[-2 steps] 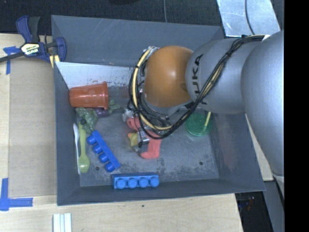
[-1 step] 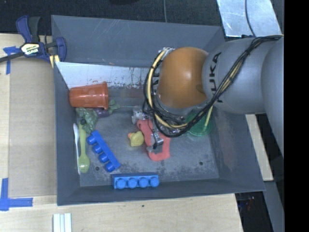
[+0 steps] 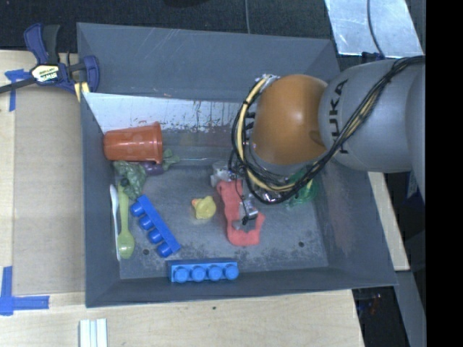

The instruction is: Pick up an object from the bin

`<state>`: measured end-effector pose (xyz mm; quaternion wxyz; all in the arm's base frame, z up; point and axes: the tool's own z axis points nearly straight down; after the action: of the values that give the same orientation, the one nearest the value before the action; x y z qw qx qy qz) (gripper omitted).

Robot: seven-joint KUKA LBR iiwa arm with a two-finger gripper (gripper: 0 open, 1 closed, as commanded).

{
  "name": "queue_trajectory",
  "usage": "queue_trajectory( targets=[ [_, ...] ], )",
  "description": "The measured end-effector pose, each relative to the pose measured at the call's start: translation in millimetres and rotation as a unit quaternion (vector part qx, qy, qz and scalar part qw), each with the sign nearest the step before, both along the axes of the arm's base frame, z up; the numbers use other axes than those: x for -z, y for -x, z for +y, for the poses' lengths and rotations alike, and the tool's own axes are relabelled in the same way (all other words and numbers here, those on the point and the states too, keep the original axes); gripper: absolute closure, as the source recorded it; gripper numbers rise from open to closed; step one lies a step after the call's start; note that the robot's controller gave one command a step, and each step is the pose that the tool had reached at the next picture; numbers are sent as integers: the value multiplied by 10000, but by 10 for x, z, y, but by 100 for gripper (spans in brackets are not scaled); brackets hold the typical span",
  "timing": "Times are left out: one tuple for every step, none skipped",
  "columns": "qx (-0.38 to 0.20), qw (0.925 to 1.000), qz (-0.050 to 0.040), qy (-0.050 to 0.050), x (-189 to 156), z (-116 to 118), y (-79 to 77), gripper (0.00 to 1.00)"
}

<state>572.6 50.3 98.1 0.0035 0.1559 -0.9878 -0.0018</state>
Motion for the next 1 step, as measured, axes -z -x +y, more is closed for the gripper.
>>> queue_trajectory(
  targets=[
    [211, 9998, -12, 1, 191, -113, 141, 0]
  ],
)
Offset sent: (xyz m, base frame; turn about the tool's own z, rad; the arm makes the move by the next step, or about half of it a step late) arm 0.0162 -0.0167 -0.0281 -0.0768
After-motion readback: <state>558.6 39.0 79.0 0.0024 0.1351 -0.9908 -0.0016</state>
